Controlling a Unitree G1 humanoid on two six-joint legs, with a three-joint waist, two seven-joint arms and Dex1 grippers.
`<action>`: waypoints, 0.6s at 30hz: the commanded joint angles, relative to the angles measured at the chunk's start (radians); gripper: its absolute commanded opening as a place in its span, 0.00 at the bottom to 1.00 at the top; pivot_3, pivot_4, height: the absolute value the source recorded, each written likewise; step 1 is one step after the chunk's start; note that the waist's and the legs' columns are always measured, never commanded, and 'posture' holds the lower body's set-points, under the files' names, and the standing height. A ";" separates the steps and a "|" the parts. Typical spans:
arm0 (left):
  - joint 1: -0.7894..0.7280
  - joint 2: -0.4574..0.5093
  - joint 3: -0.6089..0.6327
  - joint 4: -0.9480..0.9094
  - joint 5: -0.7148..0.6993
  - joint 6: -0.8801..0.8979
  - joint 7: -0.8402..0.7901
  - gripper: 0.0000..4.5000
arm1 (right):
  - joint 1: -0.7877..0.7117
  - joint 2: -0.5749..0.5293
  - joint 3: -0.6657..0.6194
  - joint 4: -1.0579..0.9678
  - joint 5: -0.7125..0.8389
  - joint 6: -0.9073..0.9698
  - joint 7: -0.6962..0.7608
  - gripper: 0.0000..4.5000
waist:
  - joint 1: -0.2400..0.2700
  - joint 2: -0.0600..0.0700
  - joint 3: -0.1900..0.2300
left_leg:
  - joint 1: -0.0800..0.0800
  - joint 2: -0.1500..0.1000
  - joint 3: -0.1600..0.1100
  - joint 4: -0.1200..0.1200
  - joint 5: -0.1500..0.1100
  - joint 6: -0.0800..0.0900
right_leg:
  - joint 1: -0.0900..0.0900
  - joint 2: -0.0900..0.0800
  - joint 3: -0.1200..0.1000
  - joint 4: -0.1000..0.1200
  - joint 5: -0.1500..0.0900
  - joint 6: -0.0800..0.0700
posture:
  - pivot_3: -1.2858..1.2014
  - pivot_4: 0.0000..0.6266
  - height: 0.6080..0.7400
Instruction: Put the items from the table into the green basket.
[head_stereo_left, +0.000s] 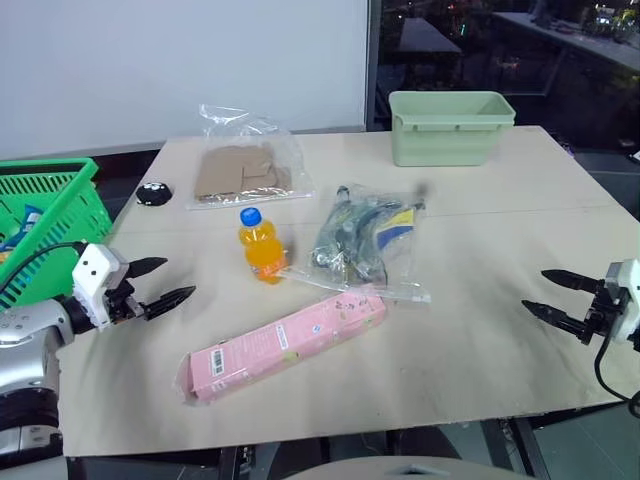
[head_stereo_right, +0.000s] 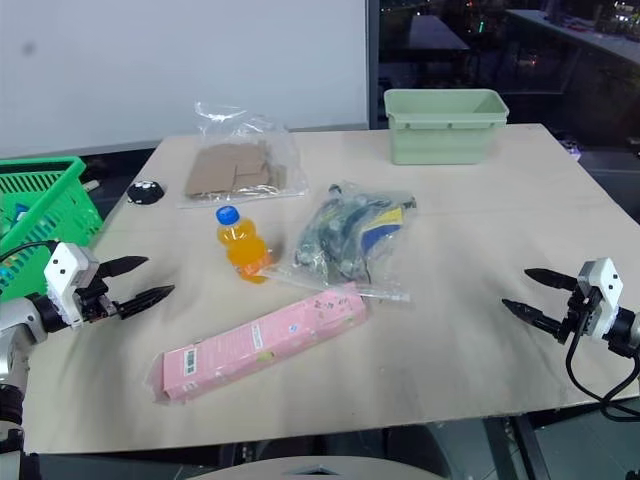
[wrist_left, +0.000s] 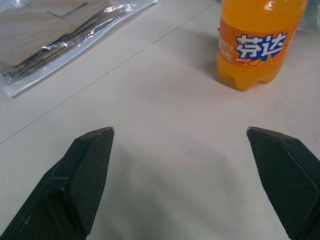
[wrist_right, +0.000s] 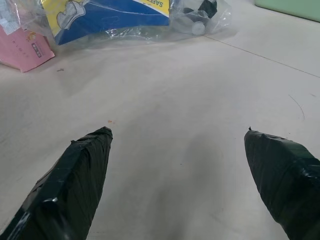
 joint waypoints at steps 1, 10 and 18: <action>0.001 0.005 0.008 -0.024 -0.010 -0.002 -0.006 0.99 | -0.031 -0.022 -0.013 -0.028 0.007 0.009 0.012 1.00 | 0.000 0.000 0.000 | 0.000 0.000 0.000 0.000 0.000 0.000 | 0.000 0.000 0.000 0.000 0.000 0.000 | 0.50 0.00 1.00; 0.053 -0.004 0.033 -0.076 -0.043 0.031 -0.005 0.99 | -0.053 -0.013 0.006 -0.082 0.003 0.062 0.007 1.00 | 0.003 0.000 0.000 | 0.000 0.000 0.000 0.000 0.000 0.000 | 0.000 0.000 0.000 0.001 0.000 0.000 | 0.51 0.00 1.00; 0.066 0.003 0.050 -0.102 -0.078 0.054 -0.035 0.99 | -0.080 -0.009 0.034 -0.093 -0.034 0.078 -0.015 1.00 | 0.002 0.000 0.000 | 0.000 0.000 0.000 0.000 0.000 0.000 | 0.000 0.000 0.000 0.001 0.000 0.000 | 0.51 0.00 1.00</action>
